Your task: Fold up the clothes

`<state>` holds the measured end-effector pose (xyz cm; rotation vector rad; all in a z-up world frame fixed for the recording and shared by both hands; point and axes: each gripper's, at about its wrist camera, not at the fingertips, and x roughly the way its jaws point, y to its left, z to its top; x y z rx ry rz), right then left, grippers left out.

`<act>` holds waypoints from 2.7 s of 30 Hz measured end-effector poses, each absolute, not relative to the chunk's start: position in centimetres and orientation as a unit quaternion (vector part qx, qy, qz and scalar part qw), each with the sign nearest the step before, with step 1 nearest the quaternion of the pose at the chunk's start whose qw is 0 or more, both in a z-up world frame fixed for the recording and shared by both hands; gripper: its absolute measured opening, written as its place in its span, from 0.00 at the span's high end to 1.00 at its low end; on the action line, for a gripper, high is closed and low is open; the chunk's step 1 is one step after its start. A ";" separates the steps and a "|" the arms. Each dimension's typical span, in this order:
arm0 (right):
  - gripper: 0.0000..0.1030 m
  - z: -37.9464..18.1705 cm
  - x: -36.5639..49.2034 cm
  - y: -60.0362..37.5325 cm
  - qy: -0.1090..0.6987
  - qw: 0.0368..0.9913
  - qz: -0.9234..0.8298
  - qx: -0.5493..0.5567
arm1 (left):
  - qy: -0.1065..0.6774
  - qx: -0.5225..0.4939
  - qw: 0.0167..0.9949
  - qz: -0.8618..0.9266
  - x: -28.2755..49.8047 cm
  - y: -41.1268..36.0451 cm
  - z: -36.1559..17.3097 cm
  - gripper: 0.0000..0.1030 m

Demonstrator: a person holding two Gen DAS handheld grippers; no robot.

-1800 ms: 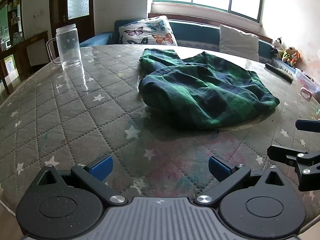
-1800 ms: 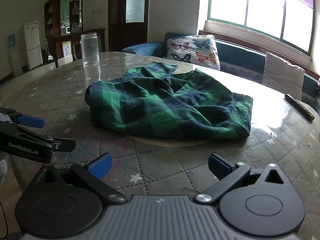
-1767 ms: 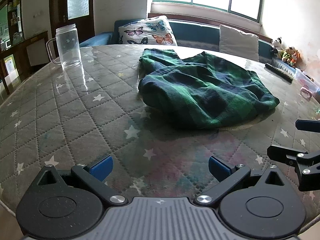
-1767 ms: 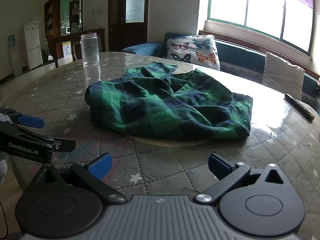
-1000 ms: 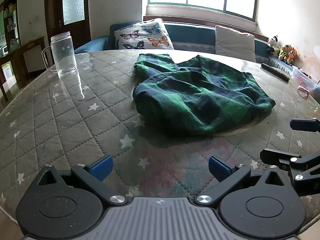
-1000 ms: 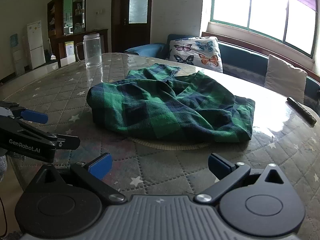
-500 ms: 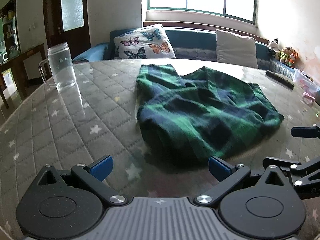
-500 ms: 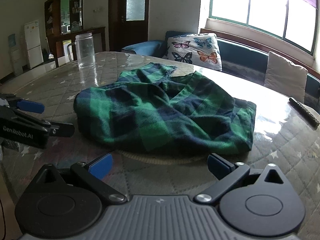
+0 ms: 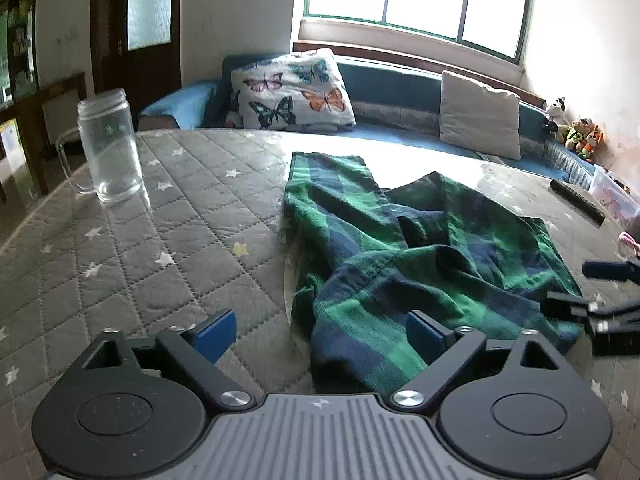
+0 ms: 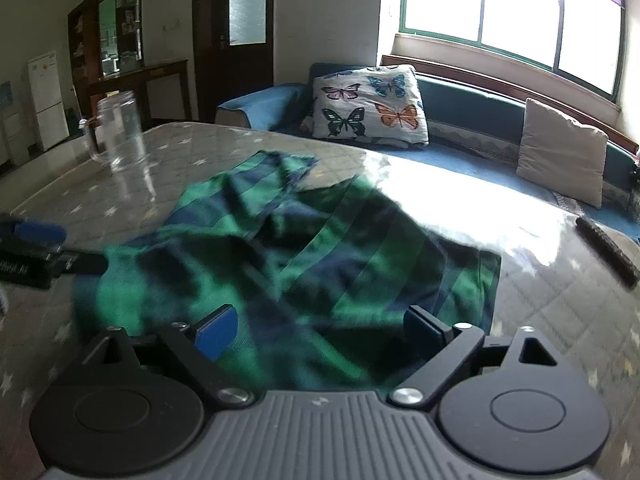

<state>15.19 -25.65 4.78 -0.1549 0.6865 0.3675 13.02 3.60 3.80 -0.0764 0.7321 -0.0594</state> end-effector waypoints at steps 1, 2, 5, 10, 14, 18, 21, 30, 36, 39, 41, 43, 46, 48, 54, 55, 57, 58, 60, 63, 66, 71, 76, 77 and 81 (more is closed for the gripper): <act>0.12 4.9 16.0 -25.7 0.334 0.922 0.178 -0.075 | 0.362 -0.038 0.931 -0.035 13.4 3.7 3.6 0.15; 0.14 5.0 16.8 -25.7 0.334 0.923 0.177 -0.074 | 0.365 -0.039 0.929 -0.041 13.8 3.8 3.5 0.17; 0.17 5.3 20.0 -25.7 0.333 0.924 0.171 -0.072 | 0.375 -0.042 0.924 -0.062 14.5 4.2 3.0 0.25; 0.20 5.2 25.0 -24.8 0.336 0.923 0.174 -0.074 | 0.386 -0.046 0.916 -0.096 14.9 4.2 2.5 0.47; 0.20 4.8 29.0 -23.3 0.338 0.921 0.175 -0.083 | 0.387 -0.047 0.913 -0.116 15.1 4.2 2.4 0.59; 0.24 3.4 32.4 -22.0 0.352 0.916 0.168 -0.093 | 0.387 -0.050 0.913 -0.122 15.2 4.3 2.4 0.62; 0.35 2.3 34.1 -21.7 0.366 0.911 0.162 -0.096 | 0.383 -0.046 0.914 -0.125 15.1 4.4 2.6 0.60; 0.87 1.1 35.3 -23.2 0.388 0.907 0.145 -0.072 | 0.385 -0.039 0.912 -0.135 15.2 4.2 2.3 0.85; 0.93 3.7 32.8 -25.0 0.356 0.923 0.131 -0.070 | 0.354 -0.043 0.922 -0.153 13.5 4.0 3.7 0.95; 0.93 5.5 31.1 -26.3 0.337 0.931 0.124 -0.066 | 0.335 -0.047 0.925 -0.172 12.0 3.8 4.7 0.95; 0.93 6.7 29.9 -27.4 0.325 0.936 0.117 -0.063 | 0.324 -0.047 0.926 -0.187 10.8 3.6 5.3 0.96; 0.93 7.9 28.5 -28.7 0.314 0.941 0.106 -0.061 | 0.315 -0.044 0.926 -0.204 9.4 3.2 5.7 0.96; 0.93 9.6 26.0 -31.1 0.300 0.948 0.087 -0.060 | 0.304 -0.034 0.924 -0.230 7.3 2.5 6.2 0.96; 0.93 10.4 24.5 -32.8 0.291 0.952 0.073 -0.058 | 0.301 -0.023 0.921 -0.245 5.9 1.9 6.3 0.96; 0.93 11.9 19.8 -38.3 0.275 0.960 0.028 -0.046 | 0.308 0.020 0.908 -0.284 2.4 0.2 5.4 0.97; 0.93 11.9 19.0 -39.3 0.274 0.961 0.022 -0.042 | 0.310 0.026 0.905 -0.290 1.9 0.1 5.3 0.97; 0.93 11.9 17.6 -40.8 0.274 0.961 0.011 -0.037 | 0.316 0.037 0.899 -0.300 1.1 -0.2 4.9 0.97; 0.93 11.9 16.7 -41.6 0.275 0.961 0.004 -0.034 | 0.322 0.043 0.896 -0.304 0.9 -0.3 4.6 0.97; 0.93 11.6 15.0 -43.3 0.281 0.959 -0.008 -0.029 | 0.331 0.054 0.889 -0.313 0.4 -0.5 4.0 0.97; 0.92 10.6 12.7 -45.0 0.300 0.953 -0.026 -0.022 | 0.345 0.065 0.879 -0.322 0.2 -0.6 3.2 0.97; 0.87 8.9 11.0 -46.4 0.334 0.941 -0.041 -0.026 | 0.357 0.070 0.871 -0.330 0.2 -0.5 2.6 0.96; 0.76 6.8 9.4 -47.7 0.372 0.926 -0.060 -0.026 | 0.358 0.072 0.868 -0.336 -0.6 -0.1 3.4 0.91; 0.55 7.7 8.8 -47.7 0.367 0.927 -0.068 -0.049 | 0.328 0.082 0.879 -0.336 -1.2 1.0 5.5 0.58; 0.51 7.9 8.6 -47.6 0.366 0.927 -0.067 -0.056 | 0.321 0.083 0.882 -0.334 -1.3 1.2 6.0 0.55; 0.39 7.7 8.7 -46.7 0.367 0.924 -0.059 -0.087 | 0.302 0.086 0.896 -0.314 -0.9 1.8 7.2 0.49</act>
